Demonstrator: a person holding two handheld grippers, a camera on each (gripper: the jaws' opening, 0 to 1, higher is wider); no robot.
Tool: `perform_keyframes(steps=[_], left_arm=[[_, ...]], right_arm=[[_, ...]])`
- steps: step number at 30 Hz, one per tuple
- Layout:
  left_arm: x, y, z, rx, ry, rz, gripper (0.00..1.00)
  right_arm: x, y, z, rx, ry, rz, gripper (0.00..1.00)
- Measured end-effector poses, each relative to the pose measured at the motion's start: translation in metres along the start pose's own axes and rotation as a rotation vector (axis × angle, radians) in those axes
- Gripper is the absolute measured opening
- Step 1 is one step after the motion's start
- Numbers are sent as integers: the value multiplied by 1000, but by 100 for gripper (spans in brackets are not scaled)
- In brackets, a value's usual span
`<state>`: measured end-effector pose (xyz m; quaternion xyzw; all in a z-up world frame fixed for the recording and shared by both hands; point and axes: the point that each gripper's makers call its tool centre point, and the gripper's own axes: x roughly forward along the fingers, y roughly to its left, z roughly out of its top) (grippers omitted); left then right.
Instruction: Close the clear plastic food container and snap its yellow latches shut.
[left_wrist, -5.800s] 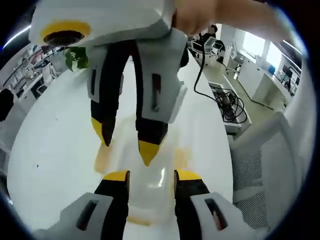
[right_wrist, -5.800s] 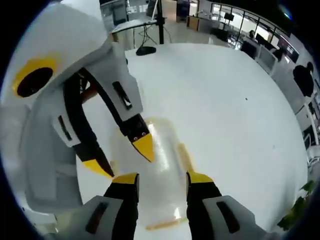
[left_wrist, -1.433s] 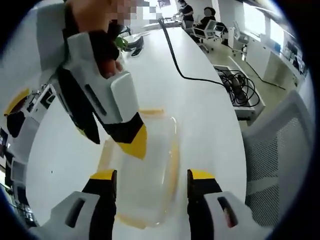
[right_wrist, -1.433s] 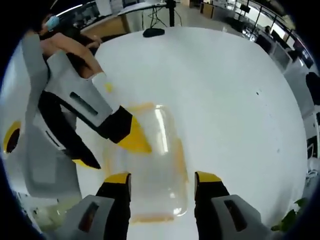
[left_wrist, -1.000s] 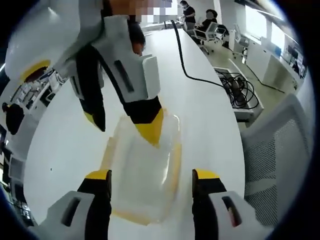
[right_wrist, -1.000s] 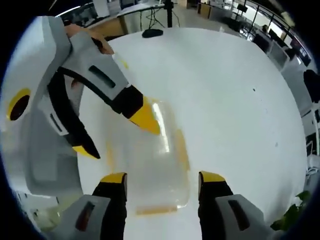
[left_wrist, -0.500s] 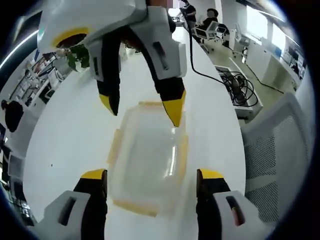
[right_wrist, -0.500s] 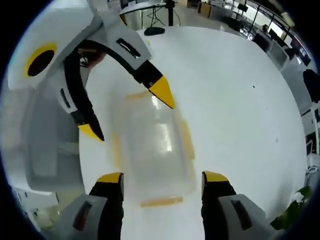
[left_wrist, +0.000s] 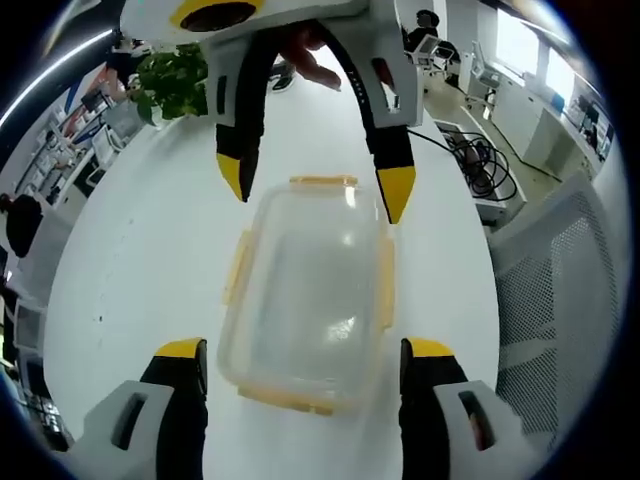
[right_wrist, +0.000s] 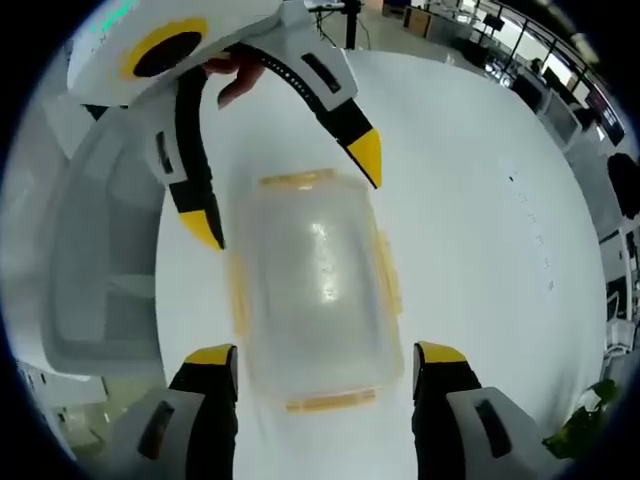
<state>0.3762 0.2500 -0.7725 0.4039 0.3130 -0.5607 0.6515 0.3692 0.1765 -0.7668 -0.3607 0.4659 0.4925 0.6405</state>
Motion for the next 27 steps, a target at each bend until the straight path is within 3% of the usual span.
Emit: perform_keyframes(steps=[27], left_arm=[[24, 7, -6, 74, 34, -27, 79]], right_arm=[[21, -3, -14, -62, 0, -95, 74]])
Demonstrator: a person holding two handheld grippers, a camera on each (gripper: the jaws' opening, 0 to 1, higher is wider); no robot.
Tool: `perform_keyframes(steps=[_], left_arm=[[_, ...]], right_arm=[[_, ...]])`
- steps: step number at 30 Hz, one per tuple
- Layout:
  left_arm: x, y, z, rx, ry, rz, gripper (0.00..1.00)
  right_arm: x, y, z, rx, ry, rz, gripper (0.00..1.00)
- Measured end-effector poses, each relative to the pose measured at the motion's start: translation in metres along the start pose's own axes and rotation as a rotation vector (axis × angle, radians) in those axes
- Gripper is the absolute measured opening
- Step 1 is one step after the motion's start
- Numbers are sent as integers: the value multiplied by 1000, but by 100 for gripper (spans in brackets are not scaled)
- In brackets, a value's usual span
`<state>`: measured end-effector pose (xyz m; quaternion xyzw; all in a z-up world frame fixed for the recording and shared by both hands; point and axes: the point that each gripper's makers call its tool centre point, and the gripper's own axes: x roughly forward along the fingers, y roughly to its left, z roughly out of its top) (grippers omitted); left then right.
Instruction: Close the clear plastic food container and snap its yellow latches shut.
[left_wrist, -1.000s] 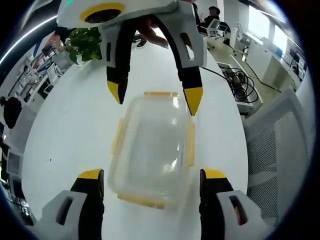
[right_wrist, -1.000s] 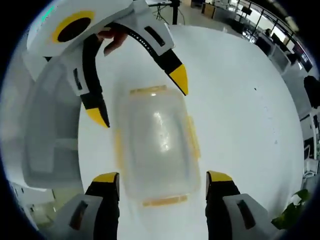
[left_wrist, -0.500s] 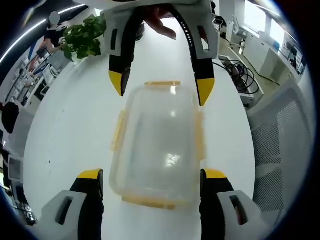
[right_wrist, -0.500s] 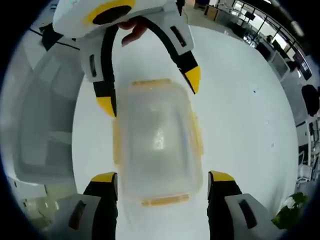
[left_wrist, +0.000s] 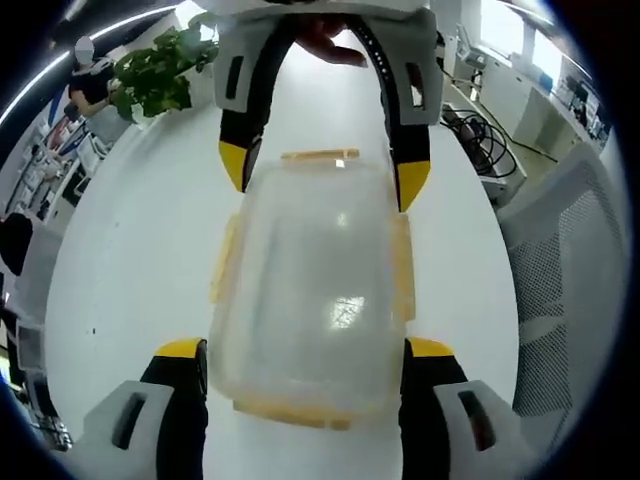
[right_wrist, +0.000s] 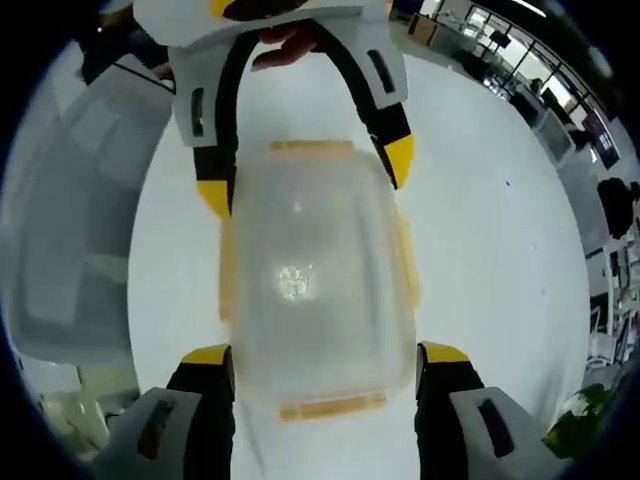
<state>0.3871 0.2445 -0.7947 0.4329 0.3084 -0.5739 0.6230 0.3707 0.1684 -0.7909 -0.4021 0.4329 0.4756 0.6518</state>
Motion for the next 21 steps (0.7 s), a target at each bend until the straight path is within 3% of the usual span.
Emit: perform_keyframes(steps=[21], left_arm=[[1, 1, 0, -11, -28, 5, 79]], right_arm=[[4, -1, 0, -5, 45, 0, 73]])
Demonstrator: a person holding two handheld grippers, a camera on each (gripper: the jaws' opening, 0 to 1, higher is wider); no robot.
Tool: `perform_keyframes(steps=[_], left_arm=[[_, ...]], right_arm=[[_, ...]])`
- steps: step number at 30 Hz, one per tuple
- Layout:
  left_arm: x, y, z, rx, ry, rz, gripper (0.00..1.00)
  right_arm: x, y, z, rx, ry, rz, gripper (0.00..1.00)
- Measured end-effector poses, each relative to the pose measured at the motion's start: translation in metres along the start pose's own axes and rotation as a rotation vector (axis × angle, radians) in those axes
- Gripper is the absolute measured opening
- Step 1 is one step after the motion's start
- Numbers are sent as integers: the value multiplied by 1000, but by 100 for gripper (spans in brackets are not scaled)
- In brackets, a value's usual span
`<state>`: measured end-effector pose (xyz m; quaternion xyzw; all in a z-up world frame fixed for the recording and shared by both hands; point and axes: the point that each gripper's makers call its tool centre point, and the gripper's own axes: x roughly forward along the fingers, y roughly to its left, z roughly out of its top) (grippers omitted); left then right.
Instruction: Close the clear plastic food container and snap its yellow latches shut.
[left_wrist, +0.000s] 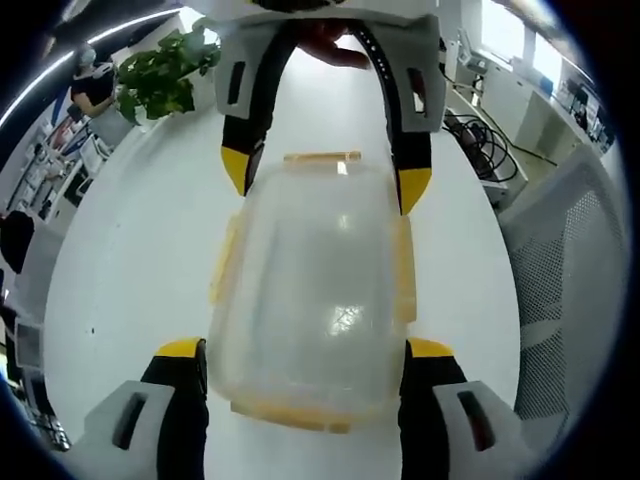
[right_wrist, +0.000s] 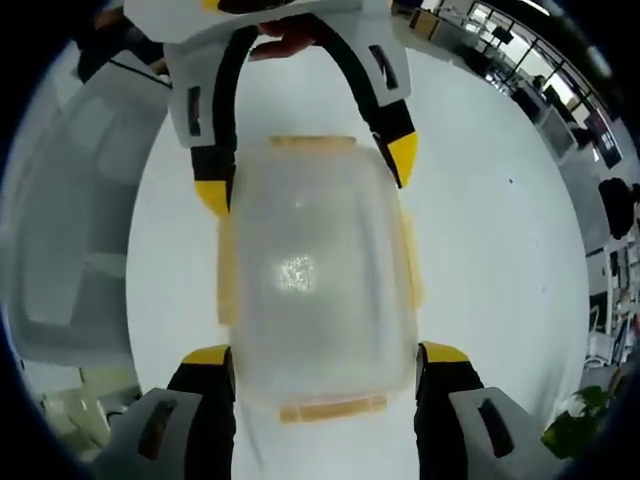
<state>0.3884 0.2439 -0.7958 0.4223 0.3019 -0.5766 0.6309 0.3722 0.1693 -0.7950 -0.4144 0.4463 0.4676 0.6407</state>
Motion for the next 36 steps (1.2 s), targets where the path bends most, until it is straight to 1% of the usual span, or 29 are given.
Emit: perform_keyframes(steps=[15, 22, 25, 31, 36], left_arm=[[2, 0, 1, -8, -9, 7, 78], [2, 1, 1, -13, -27, 8, 79], [1, 1, 1, -23, -49, 7, 79], [2, 1, 1, -25, -53, 12, 79], [1, 1, 2, -28, -67, 14, 79]], right_arm=[[1, 0, -1, 6, -14, -2, 74], [2, 0, 0, 7, 3, -10, 74], [3, 0, -1, 9, 5, -12, 74], [3, 0, 0, 15, -1, -19, 74], [4, 0, 1, 19, 11, -24, 74]])
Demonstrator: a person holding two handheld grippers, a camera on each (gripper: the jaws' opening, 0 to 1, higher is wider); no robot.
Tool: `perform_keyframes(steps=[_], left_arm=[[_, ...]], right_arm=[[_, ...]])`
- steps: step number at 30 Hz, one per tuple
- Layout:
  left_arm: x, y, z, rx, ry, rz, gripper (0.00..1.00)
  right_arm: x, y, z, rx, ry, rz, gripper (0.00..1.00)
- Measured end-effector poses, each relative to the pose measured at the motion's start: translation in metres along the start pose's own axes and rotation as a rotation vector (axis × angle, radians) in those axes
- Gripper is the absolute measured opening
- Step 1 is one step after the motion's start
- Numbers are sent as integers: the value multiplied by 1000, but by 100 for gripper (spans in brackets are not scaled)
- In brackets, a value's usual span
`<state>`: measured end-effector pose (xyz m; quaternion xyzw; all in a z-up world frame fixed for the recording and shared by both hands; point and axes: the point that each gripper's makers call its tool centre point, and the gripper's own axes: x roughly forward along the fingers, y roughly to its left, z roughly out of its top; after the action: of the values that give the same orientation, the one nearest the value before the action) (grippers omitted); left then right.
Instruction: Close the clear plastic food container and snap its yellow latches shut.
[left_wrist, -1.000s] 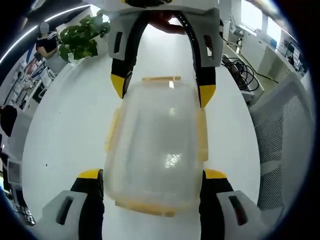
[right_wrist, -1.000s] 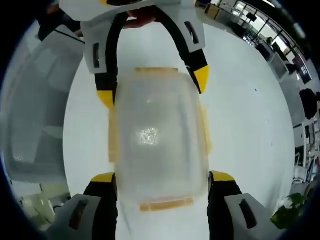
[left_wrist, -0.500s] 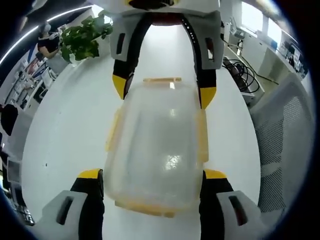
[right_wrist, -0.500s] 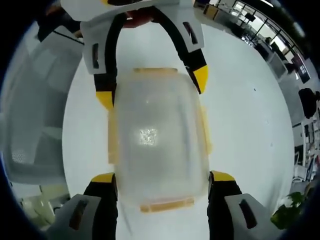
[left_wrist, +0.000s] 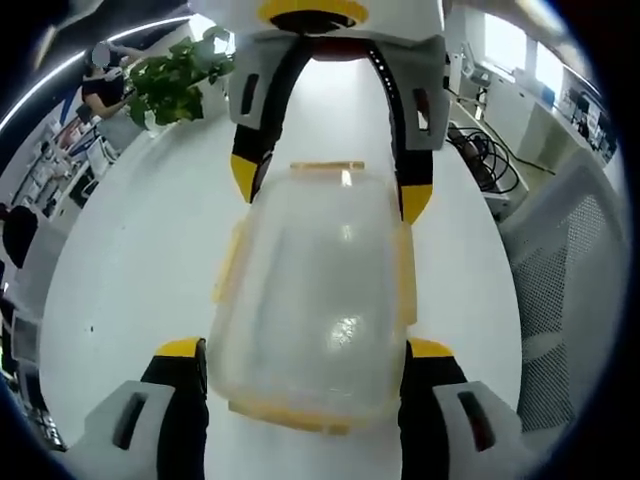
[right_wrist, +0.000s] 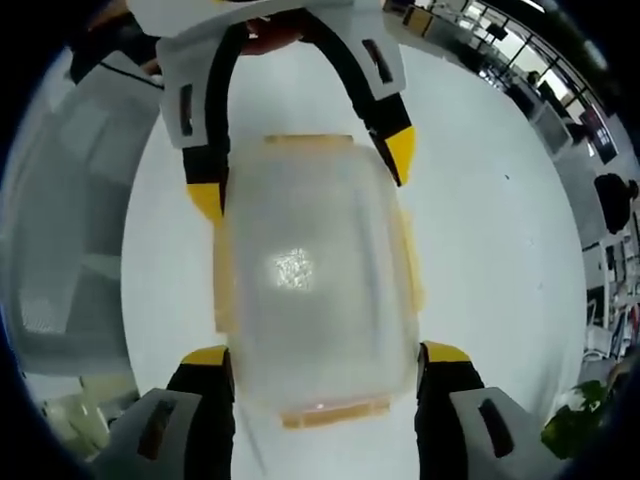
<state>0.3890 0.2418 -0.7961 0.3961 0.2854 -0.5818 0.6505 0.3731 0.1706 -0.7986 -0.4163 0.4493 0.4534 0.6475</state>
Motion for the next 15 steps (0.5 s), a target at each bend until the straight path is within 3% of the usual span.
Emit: perform_keyframes(steps=[5, 15], left_arm=[[-5, -1, -9, 10, 12, -4, 79], [-16, -4, -25, 3, 8, 1, 79]], right_arm=[[1, 4, 9, 10, -30, 3, 74], [6, 12, 28, -2, -30, 12, 75]])
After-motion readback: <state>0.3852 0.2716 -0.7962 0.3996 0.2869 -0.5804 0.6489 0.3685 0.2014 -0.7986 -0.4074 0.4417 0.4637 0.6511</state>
